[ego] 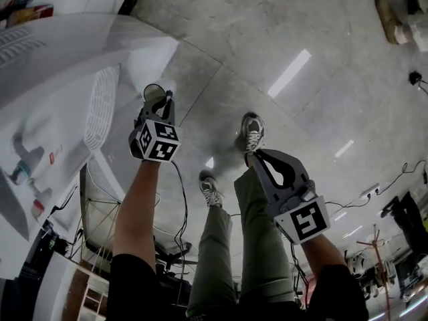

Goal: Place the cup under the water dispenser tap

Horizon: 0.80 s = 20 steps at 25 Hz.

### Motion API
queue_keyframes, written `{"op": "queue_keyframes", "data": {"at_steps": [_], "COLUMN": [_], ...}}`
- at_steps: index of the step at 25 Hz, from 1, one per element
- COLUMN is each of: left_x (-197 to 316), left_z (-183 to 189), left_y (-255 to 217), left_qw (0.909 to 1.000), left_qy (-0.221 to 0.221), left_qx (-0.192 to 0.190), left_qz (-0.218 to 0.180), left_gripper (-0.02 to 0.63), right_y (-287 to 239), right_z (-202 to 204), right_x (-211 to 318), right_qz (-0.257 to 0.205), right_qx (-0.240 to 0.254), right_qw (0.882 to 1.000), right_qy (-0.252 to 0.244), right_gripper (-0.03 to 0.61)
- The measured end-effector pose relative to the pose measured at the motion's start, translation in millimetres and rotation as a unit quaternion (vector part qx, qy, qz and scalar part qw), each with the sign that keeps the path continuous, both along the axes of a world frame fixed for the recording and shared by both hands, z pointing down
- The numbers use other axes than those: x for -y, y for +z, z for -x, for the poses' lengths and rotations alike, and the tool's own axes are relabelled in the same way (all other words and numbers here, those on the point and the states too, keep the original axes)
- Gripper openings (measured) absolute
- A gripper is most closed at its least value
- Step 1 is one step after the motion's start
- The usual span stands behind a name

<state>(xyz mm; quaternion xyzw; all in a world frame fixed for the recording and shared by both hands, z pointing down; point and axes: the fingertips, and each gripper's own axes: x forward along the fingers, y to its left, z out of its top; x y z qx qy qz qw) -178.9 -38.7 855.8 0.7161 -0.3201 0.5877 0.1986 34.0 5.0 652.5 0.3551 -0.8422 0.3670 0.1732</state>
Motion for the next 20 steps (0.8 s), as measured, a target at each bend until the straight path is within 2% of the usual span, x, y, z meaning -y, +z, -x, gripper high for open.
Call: {"op": "queue_keyframes", "data": {"at_steps": [3, 10, 14, 20], "left_x": [-9, -33, -45, -42], "left_z": [-18, -42, -44, -28], "left_y": [-38, -131, -189, -264], "left_qw": [0.9995, 0.9977, 0.9955, 0.9943], "left_qy": [0.023, 0.054, 0.079, 0.085], "left_qx": [-0.019, -0.035, -0.039, -0.03], "left_qz": [-0.008, -0.02, -0.035, -0.056], "left_gripper": [0.049, 0.048, 0.048, 0.048], "right_y": [-26, -81, -114, -154], "right_z": [6, 9, 13, 10], "right_x": [-13, -58, -74, -85], "right_qz": [-0.007, 0.004, -0.005, -0.016], "right_qx": [0.011, 0.02, 0.023, 0.017], "right_qw": [1.0, 0.999, 0.999, 0.999], "right_qy": [0.016, 0.024, 0.031, 0.036], "right_gripper": [0.046, 0.046, 0.045, 0.046]}}
